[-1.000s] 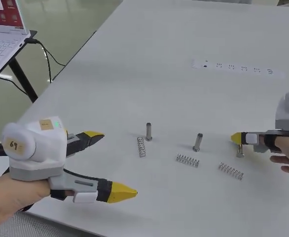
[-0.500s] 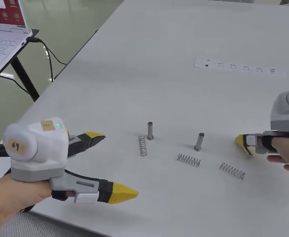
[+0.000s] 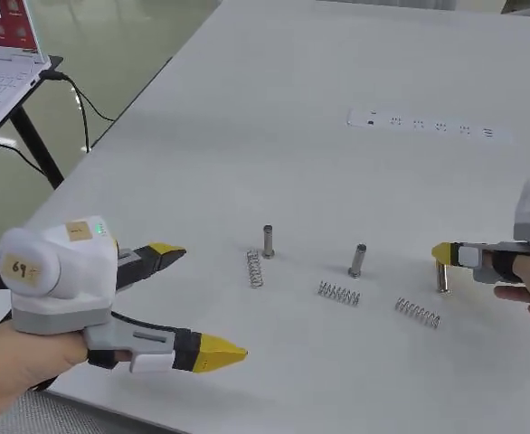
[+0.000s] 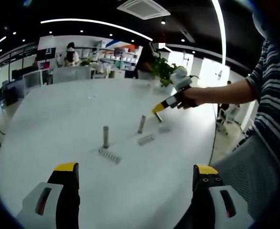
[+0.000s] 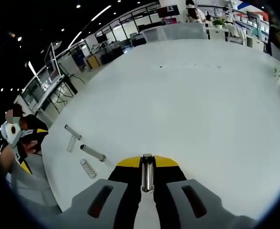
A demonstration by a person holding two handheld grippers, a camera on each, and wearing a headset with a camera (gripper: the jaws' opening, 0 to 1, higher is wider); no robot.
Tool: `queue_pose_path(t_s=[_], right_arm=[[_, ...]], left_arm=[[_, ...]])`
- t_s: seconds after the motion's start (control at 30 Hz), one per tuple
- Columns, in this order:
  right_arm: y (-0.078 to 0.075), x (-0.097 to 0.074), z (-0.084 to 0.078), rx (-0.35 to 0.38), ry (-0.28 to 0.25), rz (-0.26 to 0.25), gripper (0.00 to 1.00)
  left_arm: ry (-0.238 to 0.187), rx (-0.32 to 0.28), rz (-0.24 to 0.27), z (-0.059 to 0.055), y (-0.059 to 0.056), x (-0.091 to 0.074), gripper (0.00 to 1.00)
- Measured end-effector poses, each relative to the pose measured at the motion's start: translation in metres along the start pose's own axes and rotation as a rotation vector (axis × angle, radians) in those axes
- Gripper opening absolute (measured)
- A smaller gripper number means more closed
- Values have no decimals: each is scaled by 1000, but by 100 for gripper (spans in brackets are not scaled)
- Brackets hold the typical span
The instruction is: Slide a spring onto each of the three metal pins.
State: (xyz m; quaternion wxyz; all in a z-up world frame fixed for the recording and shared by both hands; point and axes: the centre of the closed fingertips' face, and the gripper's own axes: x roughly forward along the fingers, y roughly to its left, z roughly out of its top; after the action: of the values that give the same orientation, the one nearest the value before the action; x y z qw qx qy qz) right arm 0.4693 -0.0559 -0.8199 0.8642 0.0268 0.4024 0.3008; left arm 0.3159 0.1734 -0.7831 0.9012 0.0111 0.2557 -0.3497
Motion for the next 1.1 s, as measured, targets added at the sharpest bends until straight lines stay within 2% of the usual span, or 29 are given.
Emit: queue_pose_path(t_s=[0.2, 0.3, 0.33, 0.6, 0.83, 1.1], right_arm=[[5, -5, 3, -55, -21, 4, 5], [7, -9, 4, -121, -29, -12, 5], [7, -10, 4, -146, -27, -15, 5], [13, -16, -4, -212, -27, -22, 5], [13, -20, -7, -228, -28, -22, 5], [13, -23, -10, -229, -37, -8, 5]], left_arm=[[7, 5, -9, -1, -4, 0, 96], [11, 5, -11, -1, -5, 0, 96], [10, 6, -12, -1, -6, 0, 96], [0, -2, -4, 2, -3, -4, 96], [6, -5, -3, 0, -2, -5, 96], [-4, -9, -11, 3, -4, -2, 97]])
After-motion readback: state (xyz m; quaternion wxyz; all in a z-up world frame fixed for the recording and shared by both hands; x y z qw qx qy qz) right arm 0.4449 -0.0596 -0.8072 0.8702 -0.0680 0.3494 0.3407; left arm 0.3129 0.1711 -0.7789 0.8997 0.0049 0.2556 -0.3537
